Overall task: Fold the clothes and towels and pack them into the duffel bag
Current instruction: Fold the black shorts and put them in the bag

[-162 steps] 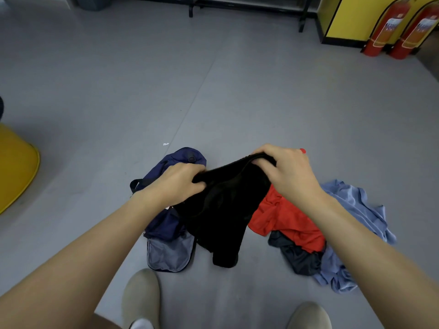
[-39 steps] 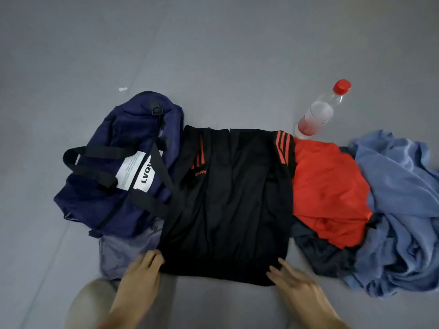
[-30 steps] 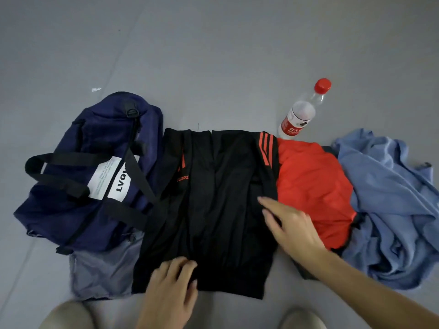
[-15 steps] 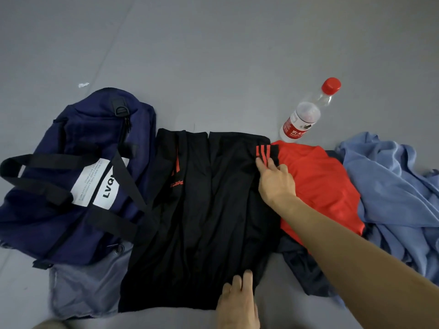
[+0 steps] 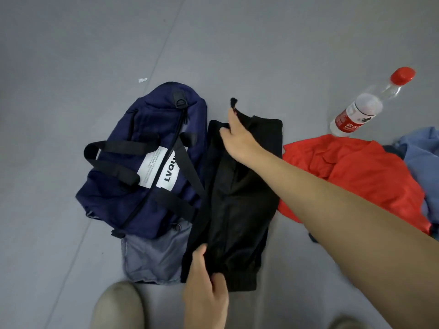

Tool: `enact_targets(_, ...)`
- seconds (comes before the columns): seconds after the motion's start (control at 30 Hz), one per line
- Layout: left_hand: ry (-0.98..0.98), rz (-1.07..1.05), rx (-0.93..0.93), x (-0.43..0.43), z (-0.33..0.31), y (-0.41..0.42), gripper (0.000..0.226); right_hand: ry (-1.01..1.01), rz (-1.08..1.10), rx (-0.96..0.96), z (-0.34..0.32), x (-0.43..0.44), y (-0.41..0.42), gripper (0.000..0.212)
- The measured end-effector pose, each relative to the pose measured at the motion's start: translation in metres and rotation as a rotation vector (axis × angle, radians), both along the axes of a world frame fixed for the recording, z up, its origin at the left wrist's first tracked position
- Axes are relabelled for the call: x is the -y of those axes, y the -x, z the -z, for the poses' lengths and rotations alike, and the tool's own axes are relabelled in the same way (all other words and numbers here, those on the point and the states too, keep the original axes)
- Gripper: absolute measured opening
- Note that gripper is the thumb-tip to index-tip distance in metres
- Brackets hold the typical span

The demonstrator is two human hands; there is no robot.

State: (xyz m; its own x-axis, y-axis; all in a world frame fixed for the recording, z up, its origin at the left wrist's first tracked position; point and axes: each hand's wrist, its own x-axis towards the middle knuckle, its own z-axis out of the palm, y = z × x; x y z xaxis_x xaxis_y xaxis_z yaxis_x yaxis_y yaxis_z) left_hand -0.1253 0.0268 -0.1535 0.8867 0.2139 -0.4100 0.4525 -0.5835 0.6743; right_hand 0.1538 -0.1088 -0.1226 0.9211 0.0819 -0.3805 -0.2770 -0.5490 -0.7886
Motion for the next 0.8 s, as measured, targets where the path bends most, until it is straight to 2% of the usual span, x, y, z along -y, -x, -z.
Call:
enact_targets(0.1,-0.172,0.011,-0.038,-0.031,0.013,0.000,0.080,-0.118,-0.158,-0.082,0.009,-0.017,0.019,0.062)
enact_targets(0.17,-0.311,0.151,0.050,-0.040,0.017,-0.001,0.091,0.012,-0.189,-0.072,0.023,-0.002,0.048,0.058)
enact_targets(0.27,-0.365,0.533,0.241,-0.037,0.016,-0.012,0.090,0.305,-0.256,0.194,0.040,0.033,0.133,0.052)
enact_targets(0.37,-0.422,0.857,0.290,-0.030,0.033,-0.030,0.094,0.472,-0.554,0.472,0.062,0.056,0.230,0.048)
enact_targets(0.43,-0.477,0.919,0.233,-0.031,0.049,-0.038,0.101,0.526,-0.814,0.411,0.078,0.061,0.274,0.053)
enact_targets(0.5,-0.513,0.940,0.159,-0.031,0.061,-0.041,0.108,0.569,-0.936,0.296,0.095,0.062,0.295,0.071)
enact_targets(0.6,-0.547,0.963,0.139,-0.027,0.079,-0.039,0.110,0.654,-0.879,0.236,0.107,0.061,0.300,0.074)
enact_targets(0.73,-0.498,0.929,0.210,-0.001,0.094,-0.050,0.081,0.766,-0.785,0.197,0.108,0.095,0.289,0.066)
enact_targets(0.8,-0.471,0.922,0.225,0.023,0.098,-0.060,0.067,0.815,-0.750,0.204,0.107,0.118,0.279,0.069)
